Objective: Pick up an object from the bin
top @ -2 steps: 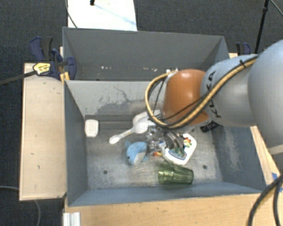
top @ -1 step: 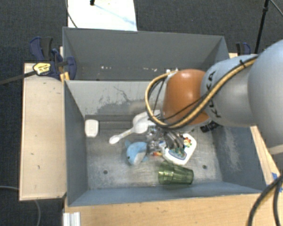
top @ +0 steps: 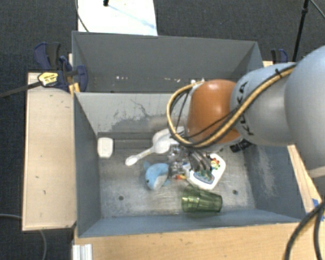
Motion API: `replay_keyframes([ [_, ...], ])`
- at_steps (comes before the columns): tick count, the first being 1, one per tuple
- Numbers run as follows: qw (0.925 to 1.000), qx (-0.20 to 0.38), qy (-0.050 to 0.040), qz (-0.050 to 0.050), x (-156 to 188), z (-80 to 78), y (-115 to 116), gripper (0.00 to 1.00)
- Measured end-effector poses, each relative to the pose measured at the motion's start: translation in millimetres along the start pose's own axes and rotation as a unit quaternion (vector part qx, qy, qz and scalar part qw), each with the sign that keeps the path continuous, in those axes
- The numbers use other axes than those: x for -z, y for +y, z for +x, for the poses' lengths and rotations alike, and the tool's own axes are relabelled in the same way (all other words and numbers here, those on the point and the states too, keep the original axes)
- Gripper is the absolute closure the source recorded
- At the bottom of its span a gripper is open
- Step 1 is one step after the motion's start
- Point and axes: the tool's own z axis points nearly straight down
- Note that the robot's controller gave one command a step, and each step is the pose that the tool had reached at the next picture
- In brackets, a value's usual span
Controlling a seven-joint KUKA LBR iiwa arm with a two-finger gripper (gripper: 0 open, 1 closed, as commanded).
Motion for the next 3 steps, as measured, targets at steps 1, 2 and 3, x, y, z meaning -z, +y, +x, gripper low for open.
replay_keyframes([
  [1,1.0000,0.000,0.0025,0.000,3.5,1.3,-0.2,1.00],
  [2,1.0000,-0.001,0.0036,0.001,17.7,1.6,-0.3,1.00],
  [3,1.0000,-0.001,0.0013,0.001,28.8,0.3,-0.2,1.00],
])
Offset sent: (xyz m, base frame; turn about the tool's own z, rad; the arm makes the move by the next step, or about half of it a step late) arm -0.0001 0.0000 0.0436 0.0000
